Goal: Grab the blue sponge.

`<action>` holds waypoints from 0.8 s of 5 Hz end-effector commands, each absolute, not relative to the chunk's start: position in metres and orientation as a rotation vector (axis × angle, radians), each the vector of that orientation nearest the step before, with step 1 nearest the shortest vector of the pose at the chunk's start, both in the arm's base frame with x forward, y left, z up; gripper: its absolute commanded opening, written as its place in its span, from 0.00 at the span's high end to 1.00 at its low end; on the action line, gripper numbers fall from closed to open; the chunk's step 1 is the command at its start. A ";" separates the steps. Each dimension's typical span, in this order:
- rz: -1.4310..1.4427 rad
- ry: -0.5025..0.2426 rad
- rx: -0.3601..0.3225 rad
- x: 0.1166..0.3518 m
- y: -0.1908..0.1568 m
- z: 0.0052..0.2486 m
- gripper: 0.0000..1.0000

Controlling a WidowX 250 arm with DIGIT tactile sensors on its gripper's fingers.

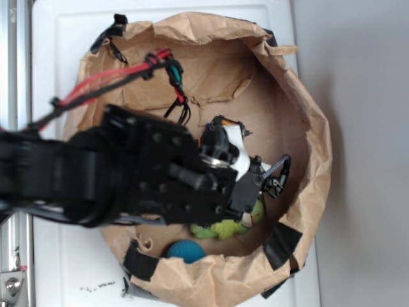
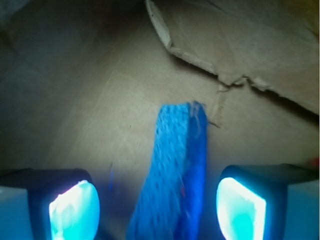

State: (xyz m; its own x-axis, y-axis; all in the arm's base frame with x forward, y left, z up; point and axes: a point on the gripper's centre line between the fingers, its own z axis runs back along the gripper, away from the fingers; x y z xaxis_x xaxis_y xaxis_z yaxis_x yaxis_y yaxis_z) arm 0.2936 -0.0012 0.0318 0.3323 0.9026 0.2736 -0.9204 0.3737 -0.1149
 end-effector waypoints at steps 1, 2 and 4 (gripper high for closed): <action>1.190 -0.359 0.053 0.286 0.001 0.040 1.00; 1.140 -0.339 0.026 0.281 0.000 0.067 1.00; 0.773 -0.264 -0.101 0.275 0.014 0.133 1.00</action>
